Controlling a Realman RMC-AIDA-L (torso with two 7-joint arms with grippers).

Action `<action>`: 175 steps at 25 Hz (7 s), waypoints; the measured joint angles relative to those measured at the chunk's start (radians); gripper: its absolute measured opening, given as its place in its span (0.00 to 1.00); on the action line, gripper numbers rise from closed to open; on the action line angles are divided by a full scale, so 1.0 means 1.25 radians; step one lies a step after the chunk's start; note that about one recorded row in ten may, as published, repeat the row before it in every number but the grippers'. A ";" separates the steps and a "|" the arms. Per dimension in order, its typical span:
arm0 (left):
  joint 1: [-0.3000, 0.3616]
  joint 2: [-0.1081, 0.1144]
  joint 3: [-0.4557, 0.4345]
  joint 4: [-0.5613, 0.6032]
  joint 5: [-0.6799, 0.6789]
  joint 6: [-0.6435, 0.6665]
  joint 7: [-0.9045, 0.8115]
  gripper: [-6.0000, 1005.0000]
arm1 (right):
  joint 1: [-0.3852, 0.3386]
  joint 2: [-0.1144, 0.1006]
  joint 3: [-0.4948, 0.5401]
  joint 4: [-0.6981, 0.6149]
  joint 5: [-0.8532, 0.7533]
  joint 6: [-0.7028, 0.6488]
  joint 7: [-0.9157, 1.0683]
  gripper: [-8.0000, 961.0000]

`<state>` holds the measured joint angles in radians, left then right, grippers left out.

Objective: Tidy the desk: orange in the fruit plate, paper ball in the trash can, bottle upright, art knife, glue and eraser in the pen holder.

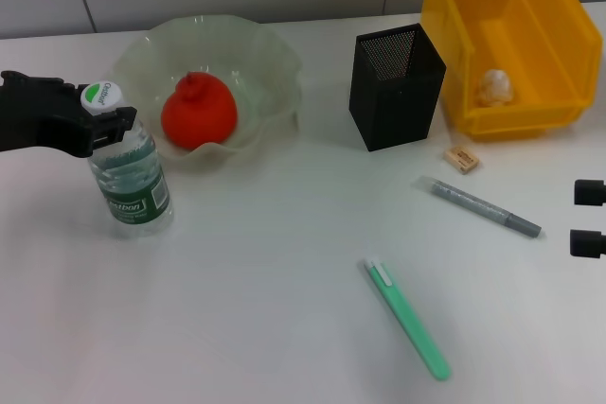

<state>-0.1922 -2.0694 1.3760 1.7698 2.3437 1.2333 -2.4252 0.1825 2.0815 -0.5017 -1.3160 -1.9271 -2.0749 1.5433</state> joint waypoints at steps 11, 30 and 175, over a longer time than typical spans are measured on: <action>0.004 0.000 -0.007 0.012 0.001 -0.006 0.009 0.45 | 0.000 0.000 -0.002 0.001 -0.001 0.002 0.000 0.47; 0.023 0.001 -0.016 0.010 0.008 -0.007 0.022 0.45 | 0.000 0.000 -0.003 0.001 -0.002 0.002 0.000 0.46; -0.069 0.001 -0.261 -0.433 -0.617 0.498 0.608 0.78 | 0.399 -0.002 -0.524 0.037 -0.457 0.334 0.946 0.73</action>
<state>-0.2780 -2.0680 1.0497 1.2286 1.5729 1.8558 -1.6654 0.6810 2.0795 -1.1564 -1.2697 -2.4982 -1.6580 2.7252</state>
